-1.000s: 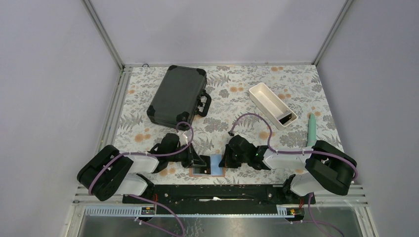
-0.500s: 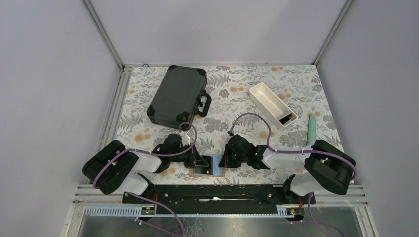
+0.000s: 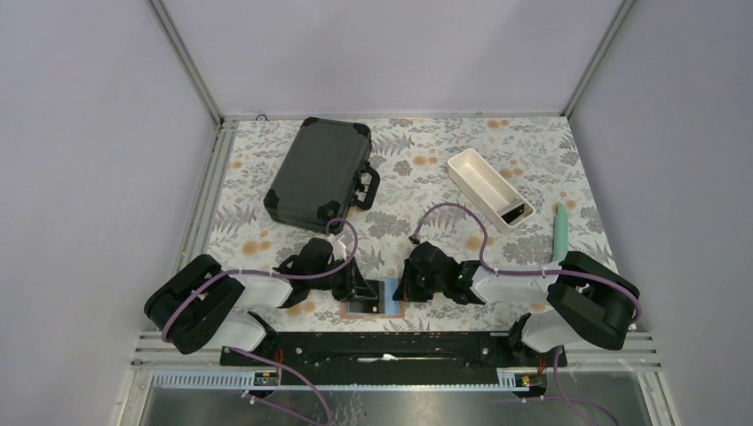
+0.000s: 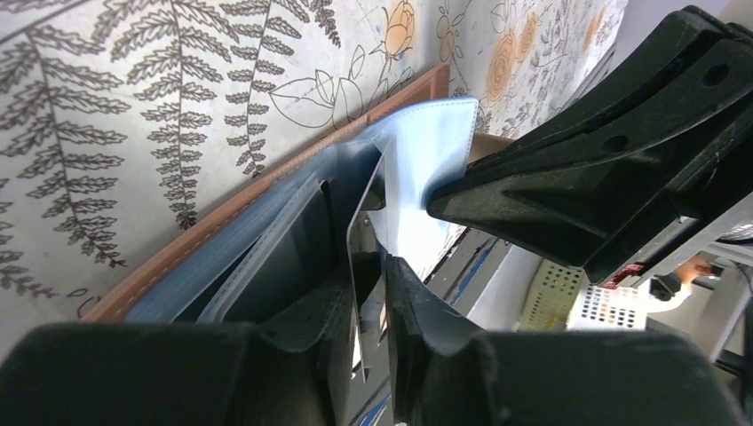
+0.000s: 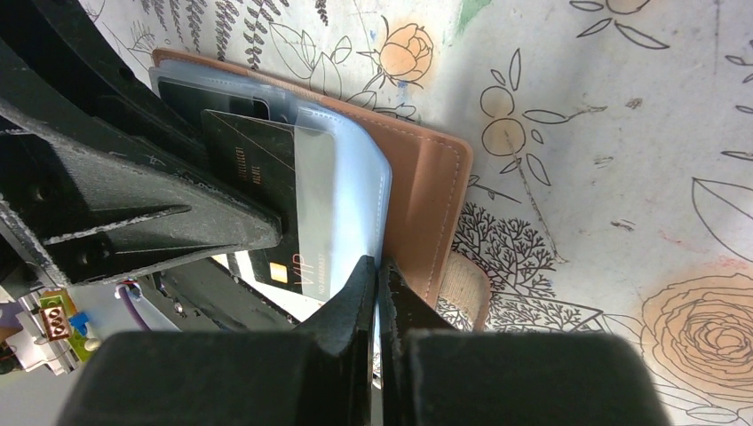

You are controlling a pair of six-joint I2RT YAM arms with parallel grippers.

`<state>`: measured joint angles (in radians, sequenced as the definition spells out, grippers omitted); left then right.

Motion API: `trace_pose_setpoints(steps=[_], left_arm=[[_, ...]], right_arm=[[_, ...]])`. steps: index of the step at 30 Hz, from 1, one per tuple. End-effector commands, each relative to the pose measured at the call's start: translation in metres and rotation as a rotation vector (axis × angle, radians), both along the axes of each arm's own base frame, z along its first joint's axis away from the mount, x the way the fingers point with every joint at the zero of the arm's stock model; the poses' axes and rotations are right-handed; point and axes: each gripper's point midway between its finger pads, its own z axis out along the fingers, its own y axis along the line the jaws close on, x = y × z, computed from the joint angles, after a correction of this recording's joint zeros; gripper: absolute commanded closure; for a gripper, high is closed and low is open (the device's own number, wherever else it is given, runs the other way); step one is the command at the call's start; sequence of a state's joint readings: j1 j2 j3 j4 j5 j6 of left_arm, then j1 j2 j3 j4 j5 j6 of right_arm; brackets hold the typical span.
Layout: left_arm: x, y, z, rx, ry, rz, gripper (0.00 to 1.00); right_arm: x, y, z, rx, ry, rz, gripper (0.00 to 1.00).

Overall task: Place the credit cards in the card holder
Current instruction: Insert the credit card into the card holder.

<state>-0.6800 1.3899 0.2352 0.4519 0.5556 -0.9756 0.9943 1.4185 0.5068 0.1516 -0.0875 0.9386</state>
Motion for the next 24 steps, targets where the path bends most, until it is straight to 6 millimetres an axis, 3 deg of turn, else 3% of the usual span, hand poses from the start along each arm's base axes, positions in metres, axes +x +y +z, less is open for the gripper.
trace_pose_setpoints(steps=[1, 5, 16, 24], left_arm=[[0.006, 0.012, -0.010, 0.119, -0.040, 0.016, 0.76], [0.003, 0.015, -0.011, 0.155, -0.029, 0.010, 0.67], [0.003, 0.031, -0.012, 0.311, -0.034, 0.039, 0.57], [0.001, 0.025, -0.005, 0.348, -0.046, 0.023, 0.52]], right_arm=[[0.007, 0.003, 0.006, -0.006, -0.042, -0.008, 1.00], [0.007, 0.002, 0.006, -0.007, -0.043, -0.007, 1.00], [0.007, 0.000, 0.007, -0.007, -0.050, -0.010, 1.00], [0.007, -0.001, 0.006, -0.009, -0.052, -0.009, 1.00]])
